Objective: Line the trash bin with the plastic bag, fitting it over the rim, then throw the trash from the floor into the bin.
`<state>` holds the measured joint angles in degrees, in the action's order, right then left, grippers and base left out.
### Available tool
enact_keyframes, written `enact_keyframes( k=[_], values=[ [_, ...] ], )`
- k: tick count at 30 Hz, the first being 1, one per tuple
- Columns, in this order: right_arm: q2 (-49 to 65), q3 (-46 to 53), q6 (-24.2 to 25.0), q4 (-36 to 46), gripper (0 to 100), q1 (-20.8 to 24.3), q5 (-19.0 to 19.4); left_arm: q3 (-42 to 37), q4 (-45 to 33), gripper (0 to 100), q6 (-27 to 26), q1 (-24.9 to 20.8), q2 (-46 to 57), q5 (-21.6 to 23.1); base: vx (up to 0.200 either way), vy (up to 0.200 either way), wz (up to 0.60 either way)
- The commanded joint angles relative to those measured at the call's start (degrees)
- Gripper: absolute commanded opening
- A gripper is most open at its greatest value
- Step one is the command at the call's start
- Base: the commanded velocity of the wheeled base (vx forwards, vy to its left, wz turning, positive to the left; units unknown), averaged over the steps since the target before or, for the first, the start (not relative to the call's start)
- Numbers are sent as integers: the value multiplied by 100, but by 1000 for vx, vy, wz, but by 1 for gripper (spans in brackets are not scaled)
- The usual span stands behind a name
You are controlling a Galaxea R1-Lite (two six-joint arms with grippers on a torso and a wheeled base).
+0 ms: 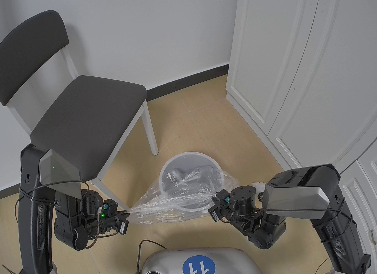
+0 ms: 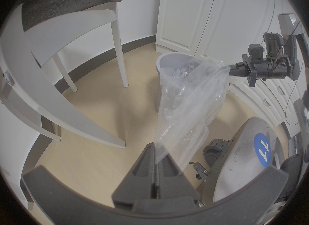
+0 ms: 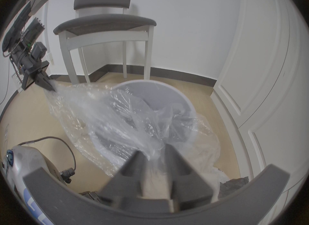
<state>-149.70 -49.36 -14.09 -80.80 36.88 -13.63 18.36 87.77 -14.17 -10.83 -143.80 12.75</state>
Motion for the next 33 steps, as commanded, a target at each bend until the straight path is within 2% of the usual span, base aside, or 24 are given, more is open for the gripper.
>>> enact_keyframes(
  k=[1, 7, 10, 14, 18, 20, 26, 33],
  values=[
    [257, 84, -6, -41, 0, -58, 1, 1, 3, 0, 2, 1, -8, -1, 0, 0, 0],
    [547, -30, 3, -59, 0, -286, 1, 133, 3, 0, 10, -7, -25, -1, 0, 0, 0],
    [538, -531, 214, -50, 0, -436, -61, 335, 12, 0, 45, -16, -52, -18, 0, 0, 0],
    [363, -1164, 565, 20, 0, -436, -527, 493, 21, 0, 555, -148, 27, -27, 0, 0, 0],
    [55, -1700, 653, 12, 0, -444, -641, 713, 21, 0, 1127, -289, 159, -97, 0, 0, 0],
    [-77, -1963, 724, 12, 0, -453, -694, 748, 21, 0, 1241, -324, 186, -185, 0, 0, 0],
    [-507, -2693, 908, -6, 0, -462, -940, 801, 21, 0, 1285, -333, 318, -282, 0, 0, 0],
    [-534, -2754, 917, 20, 0, -620, -905, 757, 12, 0, 1285, -385, 230, -282, 0, 0, 0]
  ],
)
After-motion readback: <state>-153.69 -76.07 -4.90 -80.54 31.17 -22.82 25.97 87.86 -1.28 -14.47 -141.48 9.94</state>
